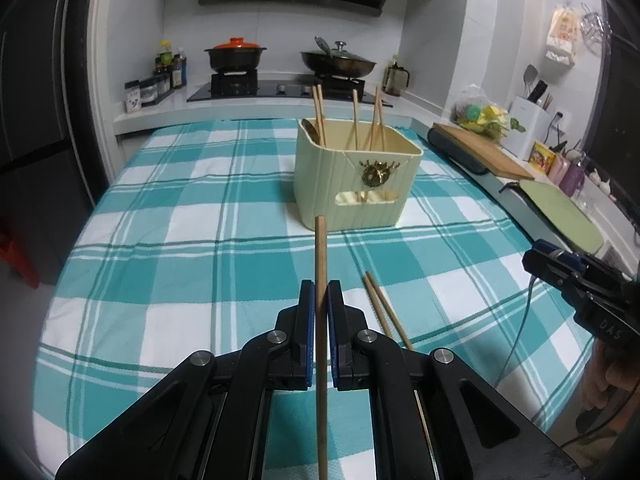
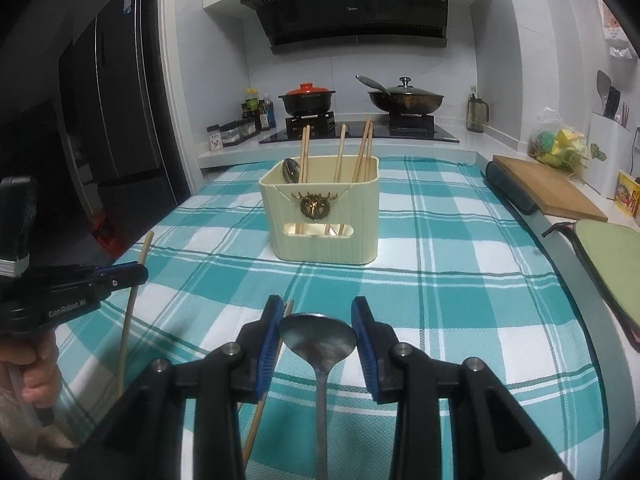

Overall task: Organize utensils
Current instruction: 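Lift the chopstick and spoon and carry them over the cream caddy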

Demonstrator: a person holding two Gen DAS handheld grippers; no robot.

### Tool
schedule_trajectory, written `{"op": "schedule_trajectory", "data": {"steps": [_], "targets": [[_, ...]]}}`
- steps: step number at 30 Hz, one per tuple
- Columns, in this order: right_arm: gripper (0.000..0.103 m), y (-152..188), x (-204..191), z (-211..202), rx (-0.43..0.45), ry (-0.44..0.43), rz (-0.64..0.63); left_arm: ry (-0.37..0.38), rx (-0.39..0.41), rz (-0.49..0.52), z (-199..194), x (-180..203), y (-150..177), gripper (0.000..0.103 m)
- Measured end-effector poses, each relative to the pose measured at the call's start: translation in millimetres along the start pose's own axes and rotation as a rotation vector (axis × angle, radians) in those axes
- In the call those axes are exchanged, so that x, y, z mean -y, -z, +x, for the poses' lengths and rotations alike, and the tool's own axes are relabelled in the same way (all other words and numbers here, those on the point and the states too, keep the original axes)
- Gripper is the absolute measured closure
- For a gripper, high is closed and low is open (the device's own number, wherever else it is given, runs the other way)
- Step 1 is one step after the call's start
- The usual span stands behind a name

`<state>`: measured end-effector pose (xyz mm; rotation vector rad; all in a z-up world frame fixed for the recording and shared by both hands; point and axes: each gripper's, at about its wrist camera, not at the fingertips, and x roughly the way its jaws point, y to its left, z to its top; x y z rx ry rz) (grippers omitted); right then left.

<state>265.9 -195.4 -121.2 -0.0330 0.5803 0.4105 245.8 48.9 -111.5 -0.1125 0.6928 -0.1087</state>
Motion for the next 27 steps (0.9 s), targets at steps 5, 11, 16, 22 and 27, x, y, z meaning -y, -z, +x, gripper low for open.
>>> {"op": "schedule_trajectory", "data": {"steps": [5, 11, 16, 22, 27], "targets": [[0.068, -7, -1, -11, 0.029, 0.0, -0.001, 0.01, 0.022, -0.012, -7, -1, -5, 0.099], [0.068, -14, -1, -16, 0.049, 0.002, 0.003, 0.013, 0.026, -0.017, -9, -2, -6, 0.099], [0.068, -17, -1, -16, 0.059, 0.003, 0.0, 0.01, 0.027, -0.022, -10, -3, -6, 0.099], [0.068, -23, -2, -18, 0.068, 0.0, 0.0, 0.02, 0.038, -0.037, -12, -6, -11, 0.099], [0.068, -30, -1, -23, 0.083, -0.004, 0.001, 0.049, 0.045, -0.06, -14, -11, -22, 0.099]]}}
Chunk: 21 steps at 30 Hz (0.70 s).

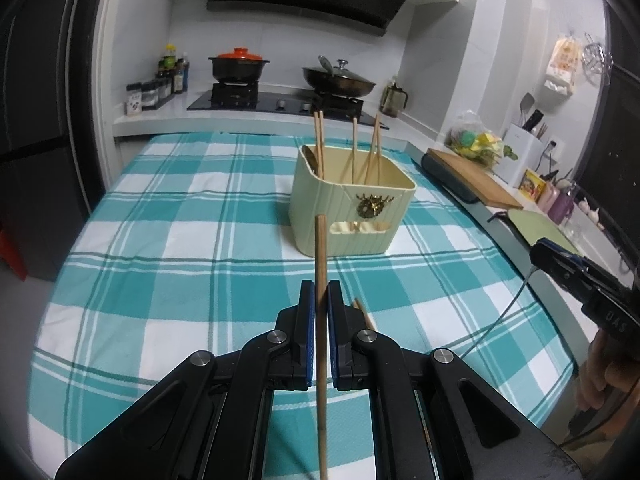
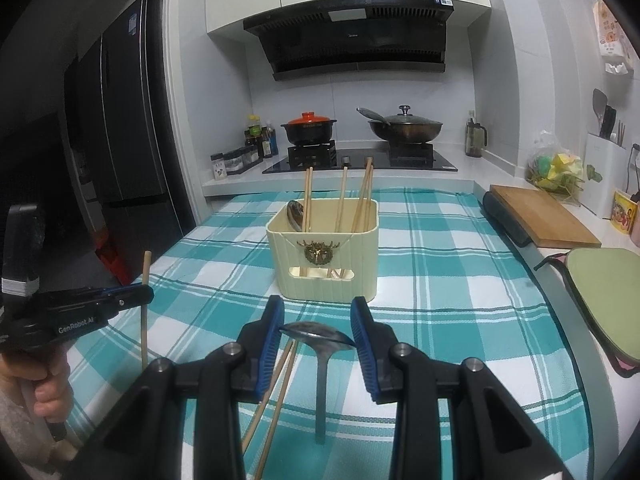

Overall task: Organize utensils
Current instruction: 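Lift the chopstick and spoon and carry them over the cream caddy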

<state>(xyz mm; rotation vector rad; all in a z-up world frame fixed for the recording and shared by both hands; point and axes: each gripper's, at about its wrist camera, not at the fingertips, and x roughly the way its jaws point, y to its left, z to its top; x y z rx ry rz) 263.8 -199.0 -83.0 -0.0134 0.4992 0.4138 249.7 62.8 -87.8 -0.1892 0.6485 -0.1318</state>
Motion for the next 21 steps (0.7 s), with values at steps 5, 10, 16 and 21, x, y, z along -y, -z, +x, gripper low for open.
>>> {"op": "schedule_trajectory", "data": {"steps": [5, 10, 16, 21], "targets": [[0.068, -19, 0, -3, 0.017, -0.011, -0.012, 0.037, 0.011, -0.021, -1, -4, -25, 0.099], [0.068, -50, 3, 0, 0.034, -0.037, -0.026, 0.065, 0.046, -0.026, -4, -6, -62, 0.099], [0.068, -104, 13, 18, 0.048, -0.074, -0.011, 0.081, 0.104, -0.016, 0, -5, -124, 0.099], [0.068, -151, 22, 42, 0.069, -0.082, -0.004, 0.072, 0.175, -0.009, 10, 1, -181, 0.099]]}}
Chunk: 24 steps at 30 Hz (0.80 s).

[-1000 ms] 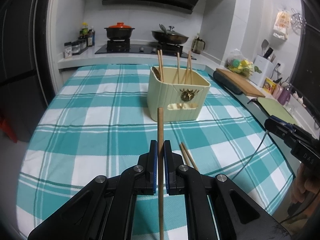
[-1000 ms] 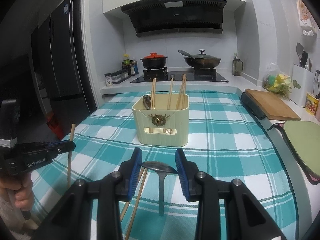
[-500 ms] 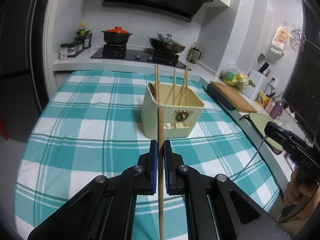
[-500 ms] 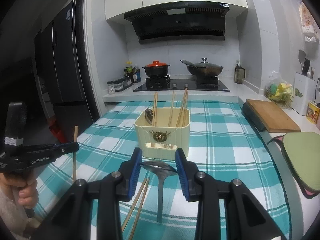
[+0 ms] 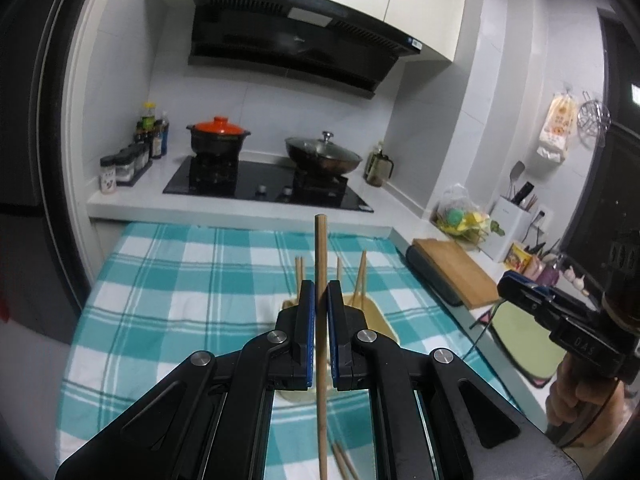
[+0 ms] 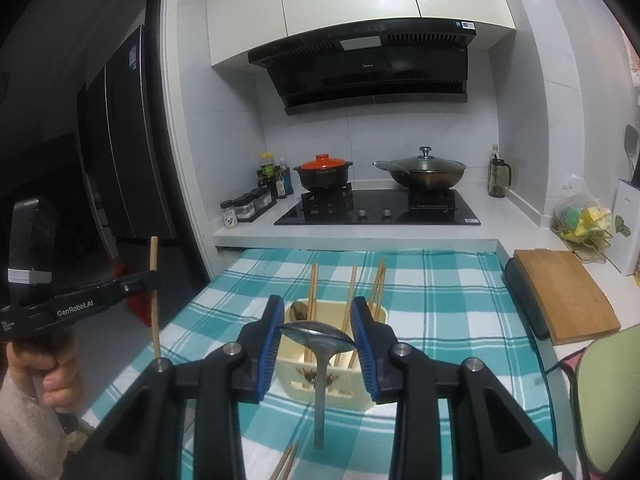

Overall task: Organize utensils
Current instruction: 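Lift the chopstick and spoon and carry them over the cream caddy, then open both tools to drop the chopstick and spoon into the caddy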

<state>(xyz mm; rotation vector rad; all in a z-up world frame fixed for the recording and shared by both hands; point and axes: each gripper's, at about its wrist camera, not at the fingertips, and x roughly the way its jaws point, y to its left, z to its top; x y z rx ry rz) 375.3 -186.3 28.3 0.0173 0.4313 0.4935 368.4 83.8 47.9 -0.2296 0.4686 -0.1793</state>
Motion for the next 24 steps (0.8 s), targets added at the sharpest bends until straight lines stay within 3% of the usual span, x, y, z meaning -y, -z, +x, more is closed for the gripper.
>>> {"op": "schedule_trajectory", "data": {"steps": [6, 11, 15, 24], "targets": [[0.068, -46, 10, 44, 0.022, 0.005, -0.031, -0.01, 0.058, 0.003, 45, 10, -47, 0.099], [0.068, -53, 24, 91, -0.008, 0.015, -0.038, -0.049, 0.075, 0.024, 99, 17, -58, 0.099], [0.068, -40, 34, 125, -0.059, 0.004, -0.021, -0.078, 0.07, 0.024, 138, 17, -51, 0.099], [0.068, 6, 49, 187, -0.229, -0.019, 0.009, -0.106, -0.087, -0.002, 211, 6, 2, 0.098]]}}
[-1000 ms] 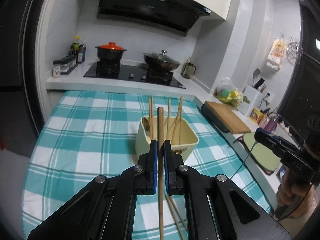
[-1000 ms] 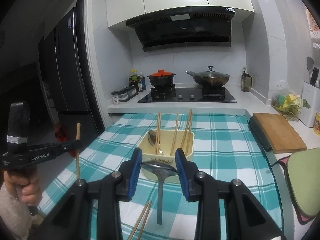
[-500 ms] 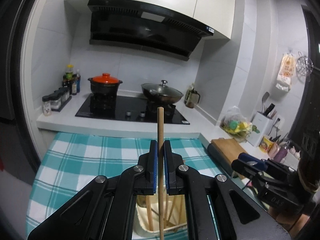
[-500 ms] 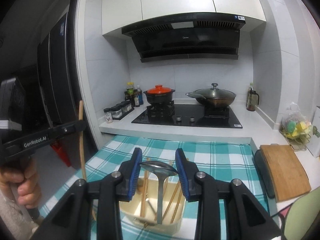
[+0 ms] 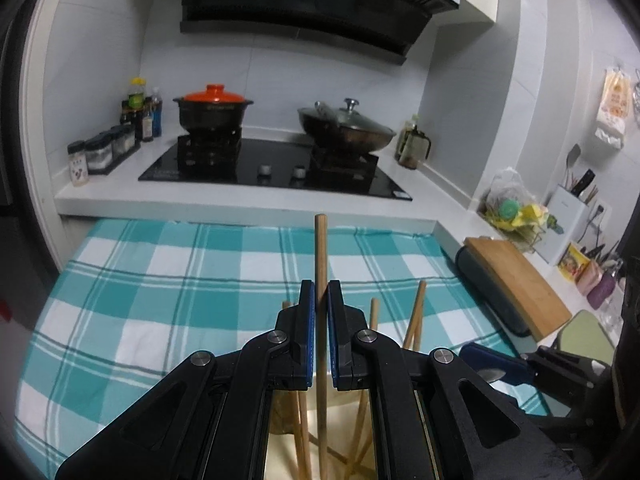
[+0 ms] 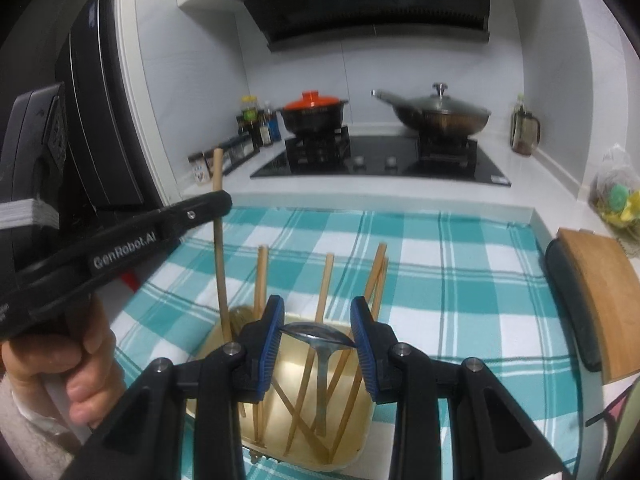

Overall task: Organize utensils
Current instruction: 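Open both tools to drop the chopstick and spoon into the caddy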

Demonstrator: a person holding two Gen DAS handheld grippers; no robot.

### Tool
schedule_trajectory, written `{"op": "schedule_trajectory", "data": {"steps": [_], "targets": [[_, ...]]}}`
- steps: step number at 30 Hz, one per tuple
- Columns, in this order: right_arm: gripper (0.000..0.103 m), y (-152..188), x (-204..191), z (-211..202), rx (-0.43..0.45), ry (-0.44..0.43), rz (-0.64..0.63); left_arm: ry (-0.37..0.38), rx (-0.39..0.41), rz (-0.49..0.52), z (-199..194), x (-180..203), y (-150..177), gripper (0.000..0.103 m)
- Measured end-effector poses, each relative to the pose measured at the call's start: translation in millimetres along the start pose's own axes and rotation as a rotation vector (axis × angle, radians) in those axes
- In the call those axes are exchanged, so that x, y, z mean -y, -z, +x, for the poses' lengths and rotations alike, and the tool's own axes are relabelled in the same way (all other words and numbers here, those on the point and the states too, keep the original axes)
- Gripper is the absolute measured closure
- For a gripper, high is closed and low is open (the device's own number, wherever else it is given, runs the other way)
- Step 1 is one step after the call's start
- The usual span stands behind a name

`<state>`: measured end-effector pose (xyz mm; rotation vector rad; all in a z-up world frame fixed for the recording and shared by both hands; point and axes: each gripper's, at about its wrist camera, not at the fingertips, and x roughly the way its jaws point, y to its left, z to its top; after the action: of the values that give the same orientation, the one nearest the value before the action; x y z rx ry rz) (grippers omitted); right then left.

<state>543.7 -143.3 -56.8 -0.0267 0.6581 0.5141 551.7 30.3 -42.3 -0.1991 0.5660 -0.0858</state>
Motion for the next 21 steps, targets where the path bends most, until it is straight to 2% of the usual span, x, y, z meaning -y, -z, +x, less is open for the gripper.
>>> {"op": "schedule_trajectory", "data": {"steps": [2, 4, 5, 6, 7, 9, 12, 14, 17, 21], "targets": [[0.068, 4, 3, 14, -0.037, -0.01, 0.012, 0.001, -0.043, 0.006, 14, -2, 9, 0.098], [0.065, 5, 7, 25, -0.064, -0.028, 0.036, -0.005, -0.085, 0.008, 21, -6, 13, 0.085], [0.055, 4, 8, 29, -0.072, -0.032, 0.047, -0.006, -0.099, 0.005, 19, -9, 13, 0.07], [0.052, 3, 9, 30, -0.069, -0.026, 0.056, -0.006, -0.093, 0.002, 12, -11, 13, 0.057], [0.051, 1, 10, 26, -0.055, -0.028, 0.064, -0.007, -0.079, 0.002, 2, -13, 12, 0.052], [0.052, -7, 9, 12, -0.027, -0.036, 0.069, -0.014, -0.051, 0.016, -23, -18, 7, 0.034], [0.052, -17, 2, -24, 0.026, -0.019, 0.043, -0.021, -0.034, 0.05, -68, -27, 6, 0.019], [0.051, -17, -7, -52, 0.056, 0.016, 0.007, -0.033, -0.057, 0.082, -98, -31, 15, 0.013], [0.051, -7, -18, -92, 0.078, 0.056, -0.045, -0.058, -0.12, 0.16, -137, -38, 39, 0.012], [0.051, 27, -29, -140, 0.068, 0.088, -0.1, -0.105, -0.208, 0.253, -186, -47, 93, 0.011]]}}
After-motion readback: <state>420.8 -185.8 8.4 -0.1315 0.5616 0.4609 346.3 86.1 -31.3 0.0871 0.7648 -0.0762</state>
